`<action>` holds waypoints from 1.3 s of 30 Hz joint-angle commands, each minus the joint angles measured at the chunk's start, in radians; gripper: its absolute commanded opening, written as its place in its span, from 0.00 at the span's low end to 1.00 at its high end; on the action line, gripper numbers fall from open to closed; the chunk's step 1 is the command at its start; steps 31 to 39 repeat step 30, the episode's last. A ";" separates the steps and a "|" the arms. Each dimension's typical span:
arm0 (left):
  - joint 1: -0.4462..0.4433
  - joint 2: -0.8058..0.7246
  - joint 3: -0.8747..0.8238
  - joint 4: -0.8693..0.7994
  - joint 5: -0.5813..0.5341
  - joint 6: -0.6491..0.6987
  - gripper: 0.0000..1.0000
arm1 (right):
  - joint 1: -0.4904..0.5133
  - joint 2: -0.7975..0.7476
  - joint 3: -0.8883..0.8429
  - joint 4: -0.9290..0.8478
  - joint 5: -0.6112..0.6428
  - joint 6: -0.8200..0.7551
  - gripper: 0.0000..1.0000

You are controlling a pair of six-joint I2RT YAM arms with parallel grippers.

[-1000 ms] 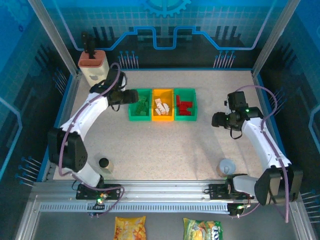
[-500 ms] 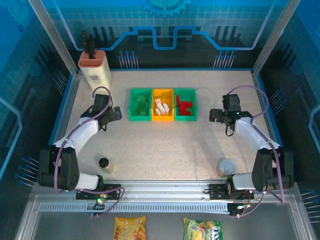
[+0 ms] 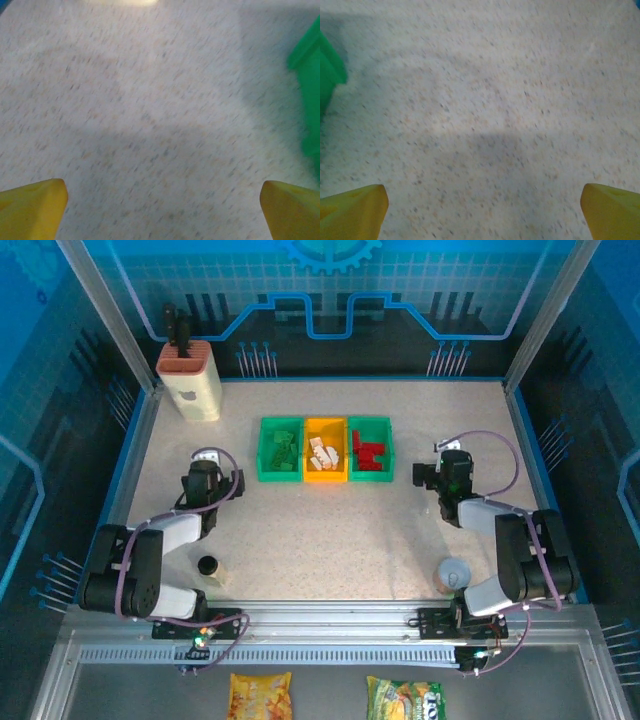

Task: Sort the legos into containers by color
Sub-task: Reset both arms

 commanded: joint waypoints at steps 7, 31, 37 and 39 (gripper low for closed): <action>0.023 0.143 -0.061 0.446 0.146 0.058 0.99 | 0.005 0.030 -0.140 0.401 -0.144 -0.080 1.00; 0.039 0.148 -0.069 0.464 0.194 0.058 0.99 | -0.024 0.049 -0.133 0.410 -0.247 -0.085 1.00; 0.039 0.148 -0.069 0.464 0.194 0.058 0.99 | -0.024 0.049 -0.133 0.410 -0.247 -0.085 1.00; 0.039 0.148 -0.069 0.464 0.194 0.058 0.99 | -0.024 0.049 -0.133 0.410 -0.247 -0.085 1.00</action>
